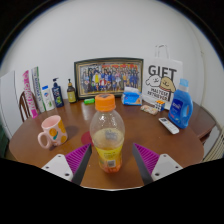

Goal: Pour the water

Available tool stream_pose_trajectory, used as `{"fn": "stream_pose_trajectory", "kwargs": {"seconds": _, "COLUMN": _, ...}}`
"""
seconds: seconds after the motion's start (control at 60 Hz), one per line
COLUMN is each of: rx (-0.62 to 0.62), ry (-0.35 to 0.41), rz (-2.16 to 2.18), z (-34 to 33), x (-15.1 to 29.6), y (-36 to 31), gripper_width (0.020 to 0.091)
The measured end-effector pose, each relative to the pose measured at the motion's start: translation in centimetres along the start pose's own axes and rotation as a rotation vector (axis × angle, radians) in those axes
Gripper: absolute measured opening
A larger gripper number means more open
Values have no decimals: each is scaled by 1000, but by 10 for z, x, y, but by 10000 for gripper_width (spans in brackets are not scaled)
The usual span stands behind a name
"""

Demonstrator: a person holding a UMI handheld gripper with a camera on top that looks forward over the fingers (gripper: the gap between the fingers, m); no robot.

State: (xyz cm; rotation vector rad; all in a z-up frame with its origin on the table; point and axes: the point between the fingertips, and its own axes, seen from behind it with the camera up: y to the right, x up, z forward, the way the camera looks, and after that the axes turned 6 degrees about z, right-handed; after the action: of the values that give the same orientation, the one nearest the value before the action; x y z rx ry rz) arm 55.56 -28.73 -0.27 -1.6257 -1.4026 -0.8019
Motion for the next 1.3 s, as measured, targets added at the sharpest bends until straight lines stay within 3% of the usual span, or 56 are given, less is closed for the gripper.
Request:
{"fn": "stream_pose_trajectory", "kwargs": {"seconds": 0.05, "rx": -5, "ry": 21, "rz": 8, "z": 16, "x": -2, "y": 0, "gripper_width": 797}}
{"fn": "stream_pose_trajectory", "kwargs": {"seconds": 0.2, "rx": -4, "ry": 61, "rz": 3, "z": 40, "x": -2, "y": -7, "gripper_width": 438}}
{"fn": "stream_pose_trajectory", "kwargs": {"seconds": 0.233, "rx": -10, "ry": 67, "rz": 1, "z": 40, "x": -1, "y": -6, "gripper_width": 437}}
{"fn": "stream_pose_trajectory", "kwargs": {"seconds": 0.25, "rx": -10, "ry": 67, "rz": 0, "z": 40, "x": -1, "y": -7, "gripper_width": 373}}
{"fn": "stream_pose_trajectory", "kwargs": {"seconds": 0.283, "rx": -18, "ry": 69, "rz": 0, "z": 41, "x": 0, "y": -6, "gripper_width": 371}}
{"fn": "stream_pose_trajectory", "kwargs": {"seconds": 0.35, "rx": -45, "ry": 72, "rz": 3, "z": 42, "x": 2, "y": -2, "gripper_width": 278}}
{"fn": "stream_pose_trajectory", "kwargs": {"seconds": 0.533, "rx": -117, "ry": 56, "rz": -120, "z": 41, "x": 19, "y": 1, "gripper_width": 273}}
{"fn": "stream_pose_trajectory", "kwargs": {"seconds": 0.9, "rx": -368, "ry": 126, "rz": -907, "z": 43, "x": 144, "y": -39, "gripper_width": 272}}
{"fn": "stream_pose_trajectory", "kwargs": {"seconds": 1.05, "rx": -470, "ry": 109, "rz": -1363, "z": 60, "x": 159, "y": -76, "gripper_width": 274}}
{"fn": "stream_pose_trajectory", "kwargs": {"seconds": 1.3, "rx": -566, "ry": 112, "rz": -1912, "z": 91, "x": 148, "y": -111, "gripper_width": 275}}
